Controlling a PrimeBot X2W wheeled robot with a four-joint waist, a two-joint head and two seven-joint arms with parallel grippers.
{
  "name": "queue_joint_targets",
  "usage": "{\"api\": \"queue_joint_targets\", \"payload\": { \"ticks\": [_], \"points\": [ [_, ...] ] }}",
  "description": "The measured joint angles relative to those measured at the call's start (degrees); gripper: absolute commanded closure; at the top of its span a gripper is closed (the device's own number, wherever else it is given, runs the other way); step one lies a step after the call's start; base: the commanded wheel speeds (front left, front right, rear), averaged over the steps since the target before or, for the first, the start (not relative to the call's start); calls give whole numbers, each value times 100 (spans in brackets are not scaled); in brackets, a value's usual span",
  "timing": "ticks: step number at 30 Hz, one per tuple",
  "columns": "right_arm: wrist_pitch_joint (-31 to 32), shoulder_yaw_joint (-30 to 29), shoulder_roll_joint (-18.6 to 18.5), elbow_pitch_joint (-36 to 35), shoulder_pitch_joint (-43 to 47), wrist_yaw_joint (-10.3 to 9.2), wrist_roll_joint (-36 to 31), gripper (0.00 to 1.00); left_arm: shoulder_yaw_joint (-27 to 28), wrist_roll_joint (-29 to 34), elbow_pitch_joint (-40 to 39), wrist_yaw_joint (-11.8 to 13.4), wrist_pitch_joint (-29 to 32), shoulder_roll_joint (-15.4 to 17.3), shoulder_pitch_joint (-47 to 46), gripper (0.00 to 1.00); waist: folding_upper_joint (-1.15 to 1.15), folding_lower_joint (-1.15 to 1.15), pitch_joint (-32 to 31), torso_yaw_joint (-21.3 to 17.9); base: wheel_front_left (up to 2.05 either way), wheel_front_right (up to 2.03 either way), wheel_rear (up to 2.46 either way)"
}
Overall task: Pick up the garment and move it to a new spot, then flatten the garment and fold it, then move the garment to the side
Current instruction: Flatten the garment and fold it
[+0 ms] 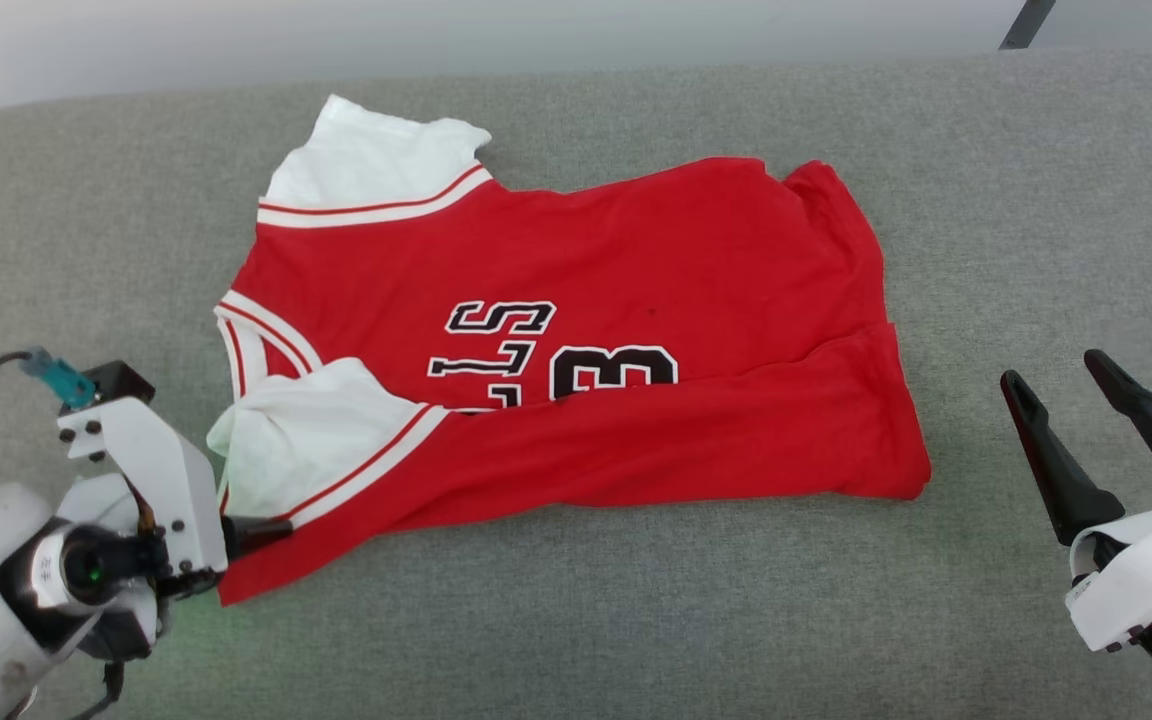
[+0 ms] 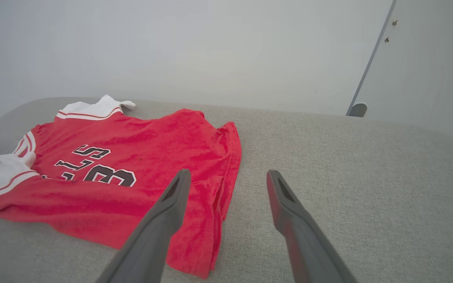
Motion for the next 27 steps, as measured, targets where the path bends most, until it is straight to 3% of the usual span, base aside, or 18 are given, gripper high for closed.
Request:
{"api": "queue_joint_targets", "payload": {
  "ticks": [1,2,3,4,18,27],
  "points": [
    [35,-7,2,9,3,0,19,0,20,-70,83,-7,48,-49,-13,0,0,0,13,-3,0,0,0],
    [70,-12,10,14,7,0,44,0,43,-124,168,-42,76,-92,-17,7,0,0,24,-3,0,0,0],
    [136,-12,21,23,13,0,102,0,51,-129,238,-75,75,-123,-24,69,0,0,35,-2,0,0,0],
    [219,-9,30,43,29,0,134,0,60,-130,316,-108,75,-163,-32,100,0,0,44,1,0,0,0],
    [1836,97,119,557,-55,-1,361,0,71,29,942,-709,14,-705,-267,100,0,0,114,270,0,0,0],
    [2219,175,152,1486,-504,-2,244,0,62,130,1243,-964,-15,-1014,-409,100,0,0,185,499,0,0,0]
  ]
}}
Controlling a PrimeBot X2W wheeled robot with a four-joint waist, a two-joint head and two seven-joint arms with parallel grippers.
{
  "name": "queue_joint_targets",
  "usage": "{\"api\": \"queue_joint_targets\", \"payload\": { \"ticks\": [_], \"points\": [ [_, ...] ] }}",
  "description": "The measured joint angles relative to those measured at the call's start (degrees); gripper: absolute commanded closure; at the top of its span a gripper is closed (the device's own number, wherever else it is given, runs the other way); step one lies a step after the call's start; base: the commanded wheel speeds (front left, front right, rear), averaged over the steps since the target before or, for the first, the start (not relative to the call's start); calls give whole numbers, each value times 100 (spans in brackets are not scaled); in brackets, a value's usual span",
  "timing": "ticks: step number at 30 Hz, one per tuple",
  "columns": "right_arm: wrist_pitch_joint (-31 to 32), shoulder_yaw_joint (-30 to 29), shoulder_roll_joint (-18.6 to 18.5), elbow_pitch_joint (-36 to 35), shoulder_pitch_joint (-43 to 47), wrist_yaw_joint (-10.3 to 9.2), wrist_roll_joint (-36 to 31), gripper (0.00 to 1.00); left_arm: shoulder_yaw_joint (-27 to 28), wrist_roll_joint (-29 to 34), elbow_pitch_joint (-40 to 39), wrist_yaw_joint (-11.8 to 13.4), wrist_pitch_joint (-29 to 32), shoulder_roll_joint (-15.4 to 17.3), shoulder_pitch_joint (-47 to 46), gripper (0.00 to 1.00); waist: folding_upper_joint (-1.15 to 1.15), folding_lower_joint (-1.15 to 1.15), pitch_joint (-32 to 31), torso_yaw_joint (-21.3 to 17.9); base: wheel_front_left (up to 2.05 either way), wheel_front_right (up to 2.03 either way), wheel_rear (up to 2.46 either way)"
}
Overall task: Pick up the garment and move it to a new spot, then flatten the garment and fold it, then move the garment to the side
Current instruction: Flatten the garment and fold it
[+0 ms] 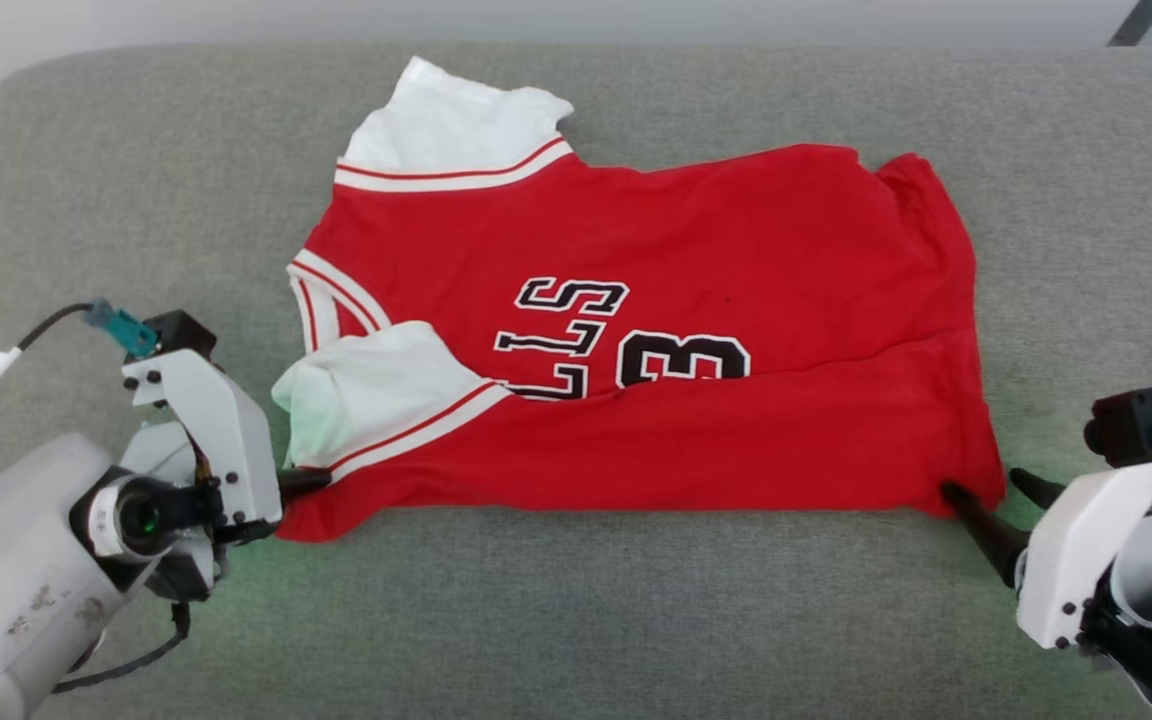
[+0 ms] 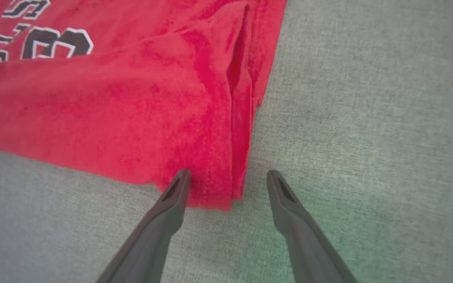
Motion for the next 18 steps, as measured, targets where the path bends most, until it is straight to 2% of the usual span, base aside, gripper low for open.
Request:
{"api": "queue_joint_targets", "payload": {
  "ticks": [4,5,6,7,18],
  "points": [
    [65,127,35,371,-222,0,-38,0,2,19,104,-90,-1,-99,-51,100,0,0,36,84,0,0,0],
    [65,149,49,456,-275,0,-33,58,0,20,127,-103,-2,-123,-58,100,0,0,42,104,0,0,0],
    [68,193,40,520,-325,0,-31,84,1,31,152,-124,-2,-145,-71,100,0,0,48,121,0,0,0],
    [71,242,21,572,-370,0,-31,100,0,46,171,-146,-2,-162,-81,100,0,0,53,136,0,0,0],
    [67,380,-208,772,-530,4,152,100,16,52,269,-254,0,-232,-93,100,0,0,24,219,0,0,0]
  ]
}}
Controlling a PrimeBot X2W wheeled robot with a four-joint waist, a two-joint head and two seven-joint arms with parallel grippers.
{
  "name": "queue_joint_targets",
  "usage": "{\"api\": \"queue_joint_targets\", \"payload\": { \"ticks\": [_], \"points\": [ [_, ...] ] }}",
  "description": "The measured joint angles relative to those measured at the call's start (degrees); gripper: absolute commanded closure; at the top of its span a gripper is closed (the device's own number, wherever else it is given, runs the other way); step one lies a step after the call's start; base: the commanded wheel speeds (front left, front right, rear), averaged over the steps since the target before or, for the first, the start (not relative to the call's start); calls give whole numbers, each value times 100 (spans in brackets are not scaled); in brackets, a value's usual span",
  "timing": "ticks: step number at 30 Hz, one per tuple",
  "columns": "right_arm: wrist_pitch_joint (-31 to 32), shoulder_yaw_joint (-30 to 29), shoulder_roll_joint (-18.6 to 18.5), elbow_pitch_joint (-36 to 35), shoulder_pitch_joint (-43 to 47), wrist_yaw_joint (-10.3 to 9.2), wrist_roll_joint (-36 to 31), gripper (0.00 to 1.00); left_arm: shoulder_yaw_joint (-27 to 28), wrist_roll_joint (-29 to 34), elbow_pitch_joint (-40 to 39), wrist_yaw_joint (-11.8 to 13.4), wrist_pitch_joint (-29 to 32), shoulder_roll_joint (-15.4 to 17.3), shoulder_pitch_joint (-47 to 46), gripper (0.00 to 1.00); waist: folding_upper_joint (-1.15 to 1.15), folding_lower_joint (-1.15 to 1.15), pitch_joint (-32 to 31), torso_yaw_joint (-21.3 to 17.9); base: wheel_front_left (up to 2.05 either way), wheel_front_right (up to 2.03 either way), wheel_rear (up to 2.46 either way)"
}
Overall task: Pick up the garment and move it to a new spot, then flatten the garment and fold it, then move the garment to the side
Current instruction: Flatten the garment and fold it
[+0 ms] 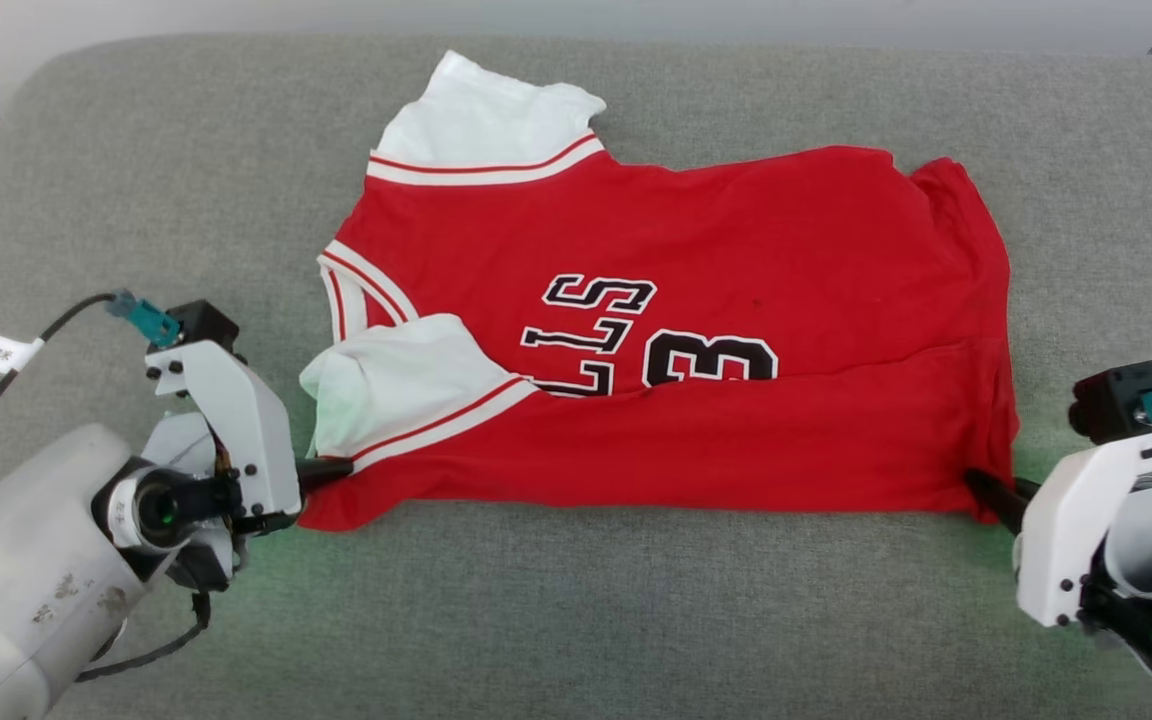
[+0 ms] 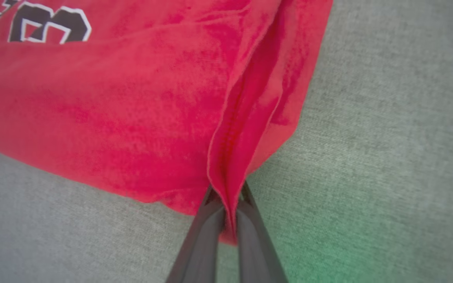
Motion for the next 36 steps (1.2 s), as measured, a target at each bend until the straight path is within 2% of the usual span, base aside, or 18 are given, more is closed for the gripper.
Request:
{"api": "queue_joint_targets", "payload": {
  "ticks": [8,19,28,33,34,35,36],
  "points": [
    [144,-214,-269,-204,269,0,140,100,-8,-21,-341,120,89,175,91,100,0,0,-92,56,0,0,0],
    [690,-498,-509,-820,893,0,234,100,-66,-20,-1490,692,165,708,321,100,0,0,-184,159,0,0,0],
    [1229,-742,-486,-1438,1556,-1,304,100,-174,-64,-2468,1225,241,1106,616,100,0,0,-164,204,0,0,0],
    [1395,-806,-343,-1623,1731,-1,270,100,-226,-51,-2681,1355,152,1168,779,100,0,0,-149,181,0,0,0],
    [1410,-805,-318,-1635,1731,-1,243,100,-242,-49,-2695,1363,147,1163,798,98,0,0,-145,175,0,0,0],
    [1412,-791,-301,-1642,1734,-1,226,100,-259,-36,-2706,1369,123,1155,815,82,0,0,-143,170,0,0,0],
    [1421,-784,-288,-1648,1742,-1,222,80,-275,-12,-2708,1369,107,1140,826,61,0,0,-144,166,0,0,0]
  ]
}}
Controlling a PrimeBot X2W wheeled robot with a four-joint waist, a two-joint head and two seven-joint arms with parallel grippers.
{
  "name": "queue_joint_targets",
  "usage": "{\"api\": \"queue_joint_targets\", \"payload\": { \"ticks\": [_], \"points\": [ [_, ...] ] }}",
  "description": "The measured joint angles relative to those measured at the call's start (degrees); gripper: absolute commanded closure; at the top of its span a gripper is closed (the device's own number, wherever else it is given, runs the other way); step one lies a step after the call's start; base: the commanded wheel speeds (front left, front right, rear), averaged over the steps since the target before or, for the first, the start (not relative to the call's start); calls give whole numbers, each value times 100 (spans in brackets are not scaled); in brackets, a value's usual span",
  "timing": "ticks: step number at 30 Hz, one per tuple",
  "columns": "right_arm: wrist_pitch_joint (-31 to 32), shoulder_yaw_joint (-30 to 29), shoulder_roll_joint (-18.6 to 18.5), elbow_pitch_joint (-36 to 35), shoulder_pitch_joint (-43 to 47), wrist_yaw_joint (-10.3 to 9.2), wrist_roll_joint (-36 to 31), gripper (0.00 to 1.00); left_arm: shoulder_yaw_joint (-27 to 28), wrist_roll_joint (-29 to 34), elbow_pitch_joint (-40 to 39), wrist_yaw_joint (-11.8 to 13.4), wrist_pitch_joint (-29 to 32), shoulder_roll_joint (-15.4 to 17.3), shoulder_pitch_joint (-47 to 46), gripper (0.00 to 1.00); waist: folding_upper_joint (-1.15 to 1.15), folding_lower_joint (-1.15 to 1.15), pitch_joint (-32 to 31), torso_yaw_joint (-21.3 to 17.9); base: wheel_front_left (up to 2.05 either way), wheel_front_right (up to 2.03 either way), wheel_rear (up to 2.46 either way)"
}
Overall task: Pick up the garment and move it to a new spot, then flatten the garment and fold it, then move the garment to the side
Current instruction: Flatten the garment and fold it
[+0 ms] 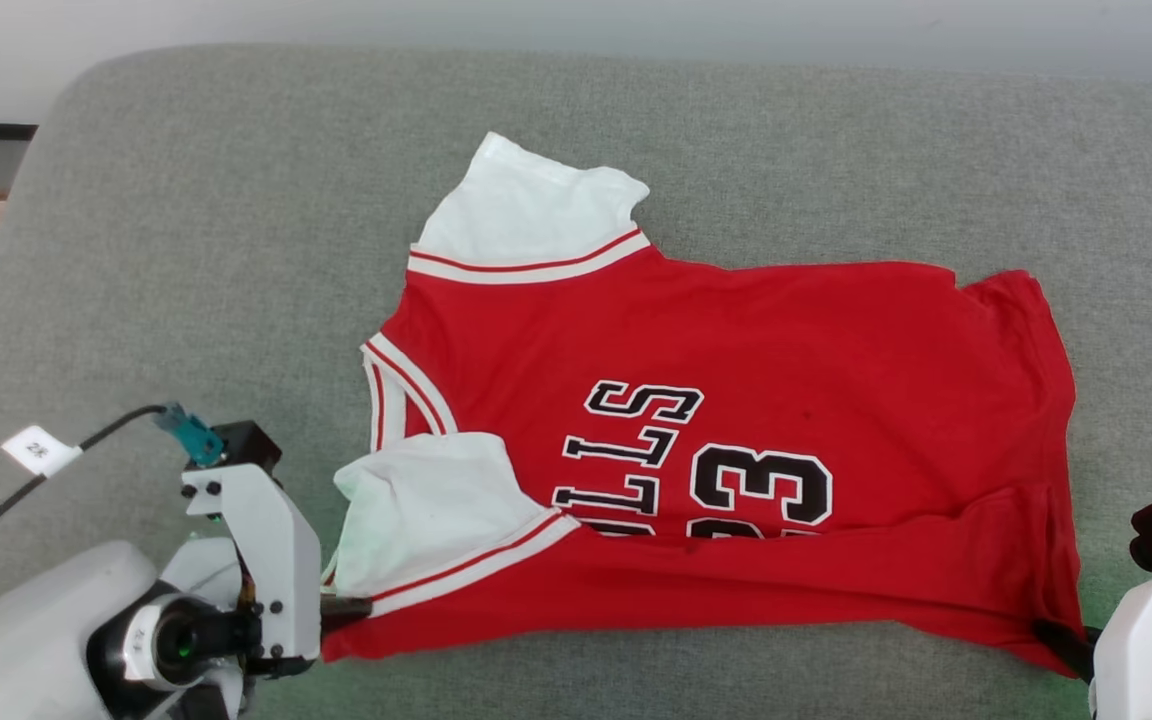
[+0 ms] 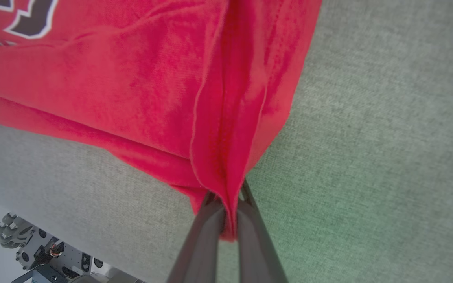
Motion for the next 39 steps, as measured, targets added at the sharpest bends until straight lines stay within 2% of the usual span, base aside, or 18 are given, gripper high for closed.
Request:
{"api": "queue_joint_targets", "payload": {
  "ticks": [1,2,3,4,12,19,22,26,34,39],
  "points": [
    [9,5,16,-4,6,0,-2,50,-13,32,-5,-1,-9,-14,5,46,0,0,-3,-3,0,0,0],
    [9,16,30,-13,8,0,-3,18,-19,42,-8,-7,-31,-27,11,11,0,0,-6,-4,0,0,0],
    [14,26,40,-19,9,0,-8,0,-21,44,-3,-7,-52,-36,16,5,0,0,-13,-5,0,0,0],
    [36,34,49,-20,13,0,-9,0,-26,60,-1,-8,-52,-37,21,0,0,0,-22,-8,0,0,0],
    [-4,-78,124,-238,40,-1,-64,0,4,253,-185,-12,-160,145,-2,0,0,0,-153,-42,0,0,0],
    [-493,-201,233,-589,24,-1,-165,0,224,550,-453,1,-483,350,-274,0,0,0,-238,-133,0,0,0],
    [-945,-170,277,-699,-71,-2,-252,0,305,848,-443,-54,-756,354,-451,0,0,0,-254,-204,0,0,0],
    [-1824,-14,285,-818,-283,-3,-371,0,456,1237,-171,-249,-1156,227,-776,0,0,0,-246,-316,0,0,0],
    [-3717,310,319,-854,-781,-2,-829,0,630,1925,851,-918,-1772,-256,-1541,0,0,0,-94,-604,0,0,0],
    [-4689,438,434,-831,-1032,-2,-1131,0,698,2162,1588,-1266,-1884,-511,-2046,0,0,0,94,-822,0,0,0]
  ]
}}
